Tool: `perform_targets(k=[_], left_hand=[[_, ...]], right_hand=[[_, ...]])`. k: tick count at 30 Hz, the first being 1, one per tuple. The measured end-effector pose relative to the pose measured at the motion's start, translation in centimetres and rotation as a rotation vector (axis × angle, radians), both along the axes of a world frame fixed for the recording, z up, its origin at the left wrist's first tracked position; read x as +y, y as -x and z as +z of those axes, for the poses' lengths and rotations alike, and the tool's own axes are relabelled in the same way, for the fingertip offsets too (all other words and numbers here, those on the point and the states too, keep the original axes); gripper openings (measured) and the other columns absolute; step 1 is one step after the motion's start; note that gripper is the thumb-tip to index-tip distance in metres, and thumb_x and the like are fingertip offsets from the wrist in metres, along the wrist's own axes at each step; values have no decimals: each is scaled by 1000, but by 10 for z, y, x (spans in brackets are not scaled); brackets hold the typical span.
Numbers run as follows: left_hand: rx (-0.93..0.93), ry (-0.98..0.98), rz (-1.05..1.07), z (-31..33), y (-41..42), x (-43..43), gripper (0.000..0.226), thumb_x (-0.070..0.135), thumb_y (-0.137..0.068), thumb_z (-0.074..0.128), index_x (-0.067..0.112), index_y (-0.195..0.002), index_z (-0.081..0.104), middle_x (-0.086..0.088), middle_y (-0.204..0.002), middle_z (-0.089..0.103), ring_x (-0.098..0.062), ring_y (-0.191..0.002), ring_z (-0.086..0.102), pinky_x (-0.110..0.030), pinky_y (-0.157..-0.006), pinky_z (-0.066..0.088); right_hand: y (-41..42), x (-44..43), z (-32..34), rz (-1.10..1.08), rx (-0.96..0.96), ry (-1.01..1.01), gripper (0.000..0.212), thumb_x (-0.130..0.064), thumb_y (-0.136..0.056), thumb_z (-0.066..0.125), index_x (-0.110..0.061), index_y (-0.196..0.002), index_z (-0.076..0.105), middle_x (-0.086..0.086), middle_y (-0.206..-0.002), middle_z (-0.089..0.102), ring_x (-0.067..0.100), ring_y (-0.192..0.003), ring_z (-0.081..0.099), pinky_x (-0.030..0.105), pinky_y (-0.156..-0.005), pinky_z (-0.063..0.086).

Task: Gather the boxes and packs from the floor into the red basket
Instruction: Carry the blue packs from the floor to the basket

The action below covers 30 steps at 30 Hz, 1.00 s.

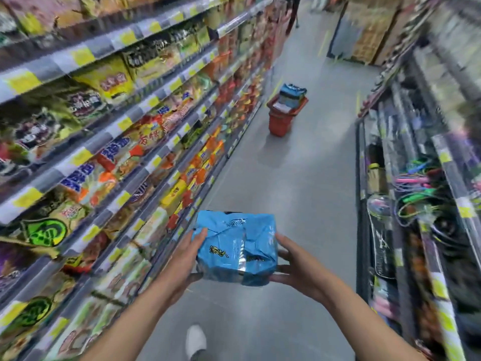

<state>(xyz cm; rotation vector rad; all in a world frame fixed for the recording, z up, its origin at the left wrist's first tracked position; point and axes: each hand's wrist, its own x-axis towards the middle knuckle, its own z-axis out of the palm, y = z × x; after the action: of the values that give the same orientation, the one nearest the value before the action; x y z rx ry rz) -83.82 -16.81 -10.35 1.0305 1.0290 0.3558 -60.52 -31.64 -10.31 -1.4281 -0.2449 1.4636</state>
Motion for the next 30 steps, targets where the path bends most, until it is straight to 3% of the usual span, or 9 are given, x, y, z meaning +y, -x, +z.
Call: perform_targets(k=[2,7,12,22,26,30], left_hand=[[10,-1,-42,-3,-28,24,38,71,-79,62,55,-113,65,20,-117,73,2,-100,71,-37,-74,58],[25,-6,-127,-13,-100,104,35,62,-96,54,48,-127,59,19,-120,72,1,-102,71,-40,-78,59],[-8,-16,-173,-4,-171,199,25,56,-100,51,55,-124,58,20,-118,73,-1,-100,72,-33,-69,60],[27,-33,-275,3,-360,379,27,50,-100,53,44,-125,59,14,-114,75,-1,-95,72,-32,-68,56],[35,-28,-298,-4,-449,432,33,50,-100,53,41,-131,57,13,-118,74,-7,-106,69,-36,-75,57],[36,-42,-304,-11,-537,482,30,51,-99,52,44,-128,59,18,-115,74,-1,-101,71,-40,-81,56]], right_hand=[[-23,14,-6,-9,2,-13,40,-51,-96,67,-38,-134,68,5,-137,68,33,-114,73,53,-100,57],[-87,75,-21,-39,17,-28,50,-55,-92,72,-37,-138,65,8,-143,63,35,-117,71,51,-99,57],[-154,165,-23,-91,44,-40,62,-54,-84,80,-33,-141,64,6,-141,66,38,-118,70,48,-96,59],[-308,315,-34,-296,87,-55,57,-53,-85,81,-33,-137,67,5,-132,71,38,-114,71,44,-88,62],[-393,365,-45,-308,77,-48,58,-56,-86,79,-35,-138,65,3,-135,70,37,-116,71,44,-90,61],[-484,415,-53,-285,84,-68,57,-57,-88,78,-36,-139,64,0,-137,69,35,-117,71,44,-92,60]])
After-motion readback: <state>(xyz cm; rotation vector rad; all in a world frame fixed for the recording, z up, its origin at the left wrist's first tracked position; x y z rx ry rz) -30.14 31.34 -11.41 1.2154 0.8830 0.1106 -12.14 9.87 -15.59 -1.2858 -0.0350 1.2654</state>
